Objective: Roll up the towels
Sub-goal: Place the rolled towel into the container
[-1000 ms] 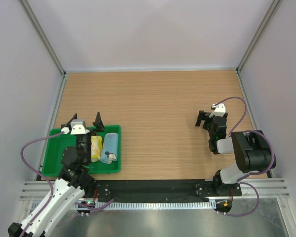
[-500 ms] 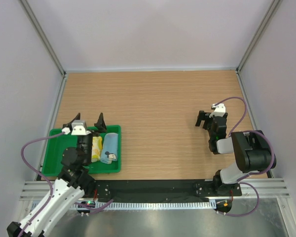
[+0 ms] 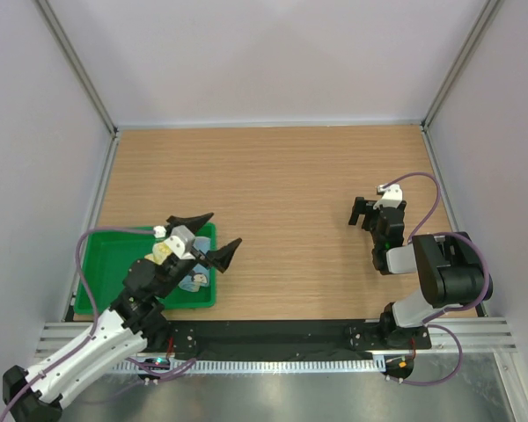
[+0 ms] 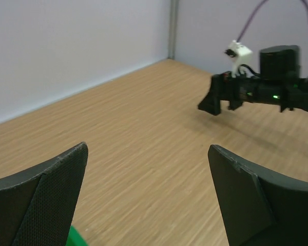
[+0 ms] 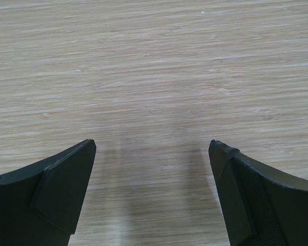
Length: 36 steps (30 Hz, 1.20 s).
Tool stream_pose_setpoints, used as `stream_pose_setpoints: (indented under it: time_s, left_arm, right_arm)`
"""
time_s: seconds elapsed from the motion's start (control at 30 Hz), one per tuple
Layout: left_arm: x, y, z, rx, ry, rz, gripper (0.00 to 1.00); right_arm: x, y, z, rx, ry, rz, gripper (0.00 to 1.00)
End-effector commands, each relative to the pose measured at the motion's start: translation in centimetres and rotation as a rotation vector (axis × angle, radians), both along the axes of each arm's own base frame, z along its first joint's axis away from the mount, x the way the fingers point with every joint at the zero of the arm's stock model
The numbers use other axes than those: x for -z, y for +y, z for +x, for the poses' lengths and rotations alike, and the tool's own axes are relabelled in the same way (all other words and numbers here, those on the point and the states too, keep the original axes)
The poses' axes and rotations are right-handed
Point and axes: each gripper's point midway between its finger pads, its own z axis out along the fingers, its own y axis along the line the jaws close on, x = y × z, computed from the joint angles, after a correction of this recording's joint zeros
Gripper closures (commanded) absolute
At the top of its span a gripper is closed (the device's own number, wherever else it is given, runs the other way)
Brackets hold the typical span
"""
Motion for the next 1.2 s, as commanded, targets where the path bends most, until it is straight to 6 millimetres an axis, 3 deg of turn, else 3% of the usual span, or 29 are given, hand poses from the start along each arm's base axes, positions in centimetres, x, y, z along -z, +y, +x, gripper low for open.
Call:
stream_pose_setpoints:
  time_s: [0.0, 0.1, 0.13, 0.17, 0.23, 0.3, 0.37, 0.47, 0.6, 0.67, 0.77, 0.9, 0.93, 1.17]
  left_arm:
    - [-0.6, -2.3, -2.7, 0.174, -0.023, -0.007, 0.0]
    - [-0.5, -0.4, -1.0, 0.038, -0.006, 0.065, 0.0]
    - [-0.7, 1.0, -0.3, -0.046, -0.018, 0.111, 0.0]
    - [-1.0, 3.8, 1.3, -0.222, 0.004, 0.096, 0.0]
    - [-2.0, 7.6, 1.8, -0.403, -0.012, 0.06, 0.0]
    - [-1.2, 12.3, 2.4, -0.652, -0.018, 0.108, 0.0]
    - [-0.8, 14.7, 2.1, -0.761, -0.005, 0.122, 0.0]
    - [2.1, 15.7, 2.5, -0.837, 0.054, 0.158, 0.0]
    - [2.3, 15.8, 3.6, -0.848, 0.067, 0.169, 0.0]
    - [1.4, 15.9, 4.4, -0.858, 0.069, 0.103, 0.0]
    - [1.9, 16.8, 5.8, -0.924, 0.117, 0.046, 0.0]
    - [3.5, 18.1, 7.4, -1.019, 0.15, 0.076, 0.0]
    - [4.7, 18.6, 7.9, -1.051, 0.174, 0.116, 0.0]
    - [6.0, 19.6, 9.7, -1.088, 0.165, 0.06, 0.0]
  right_arm:
    - [-2.5, 0.1, 1.2, -0.008, -0.098, -0.01, 0.0]
    - [-2.5, 0.1, 1.2, -0.006, -0.098, -0.01, 0.0]
    - [-2.5, 0.1, 1.2, -0.006, -0.099, -0.01, 0.0]
    - [-2.6, 0.1, 1.2, -0.005, -0.101, -0.01, 0.0]
    - [-2.6, 0.1, 1.2, -0.006, -0.101, -0.01, 0.0]
    - [-2.6, 0.1, 1.2, -0.006, -0.102, -0.01, 0.0]
    - [-2.6, 0.1, 1.2, -0.005, -0.101, -0.01, 0.0]
    - [-2.5, 0.1, 1.2, -0.006, -0.098, -0.01, 0.0]
    - [-2.5, 0.1, 1.2, -0.006, -0.098, -0.01, 0.0]
    - [-2.5, 0.1, 1.2, -0.005, -0.099, -0.012, 0.0]
    - [-2.5, 0.1, 1.2, -0.005, -0.098, -0.011, 0.0]
    - [-2.5, 0.2, 1.2, -0.008, -0.098, -0.01, 0.0]
    - [-2.6, 0.1, 1.3, -0.006, -0.101, -0.01, 0.0]
    - [-2.5, 0.0, 1.2, -0.002, -0.098, -0.007, 0.0]
